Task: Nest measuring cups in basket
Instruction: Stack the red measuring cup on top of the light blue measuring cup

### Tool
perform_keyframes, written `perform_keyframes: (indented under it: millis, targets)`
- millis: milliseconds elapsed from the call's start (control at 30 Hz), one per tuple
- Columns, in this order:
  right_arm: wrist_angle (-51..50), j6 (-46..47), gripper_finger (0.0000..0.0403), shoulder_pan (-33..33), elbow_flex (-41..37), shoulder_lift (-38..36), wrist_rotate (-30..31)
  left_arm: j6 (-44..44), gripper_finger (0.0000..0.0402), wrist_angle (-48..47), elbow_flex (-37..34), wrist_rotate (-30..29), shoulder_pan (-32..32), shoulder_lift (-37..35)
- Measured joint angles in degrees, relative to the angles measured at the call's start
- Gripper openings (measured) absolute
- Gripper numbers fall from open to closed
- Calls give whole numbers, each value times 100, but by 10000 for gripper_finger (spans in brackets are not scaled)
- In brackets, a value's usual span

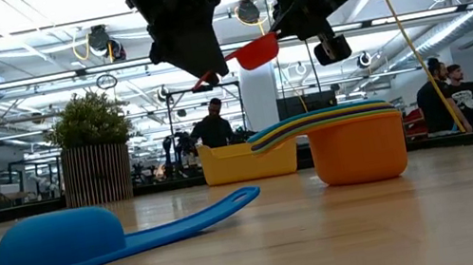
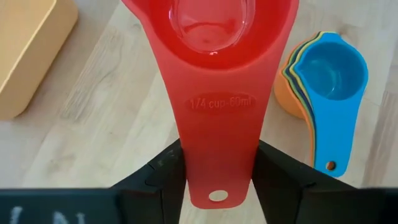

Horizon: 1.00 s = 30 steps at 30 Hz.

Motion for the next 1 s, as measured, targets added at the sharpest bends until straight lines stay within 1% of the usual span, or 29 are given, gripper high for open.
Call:
perform_keyframes:
  millis: [67,133,200,267,400,533,600,700,800,900,1000]
  targets:
    - [-31,-32,5,0,0,-11,-20,-187,184,60,0,-10,-15,0]
    - [-237,-152,2,-5,-2,-103,-60,-581,210,-12,11,-18,-24,-2]
    - [-446,-276,2,-28,2,-234,-166,-960,240,-119,11,102,-39,-4]
    - [-861,-464,1,-83,1,-397,-161,-1188,270,-177,11,254,-98,-4]
    - [-1552,-826,1,-145,0,-724,-151,-1491,323,-187,10,287,-321,-4]
    - [-2152,-1099,1,-120,0,-1047,-164,-1749,360,-191,9,284,-586,-4]
    - [-2394,-1178,1,-54,0,-1205,-159,-1889,371,-194,9,282,-721,-4]
    - [-2609,-1239,0,38,0,-1430,-157,-2140,377,-195,9,269,-931,-4]
    - [-2559,-1215,0,173,-41,-1604,-160,-2390,378,-192,9,182,-1132,-4]
    - [-2021,-831,0,364,-364,-1816,-160,-2612,378,-182,7,64,-1324,-4]
    - [-931,-43,0,620,-973,-2072,-170,-2848,378,-100,2,-64,-1489,-4]
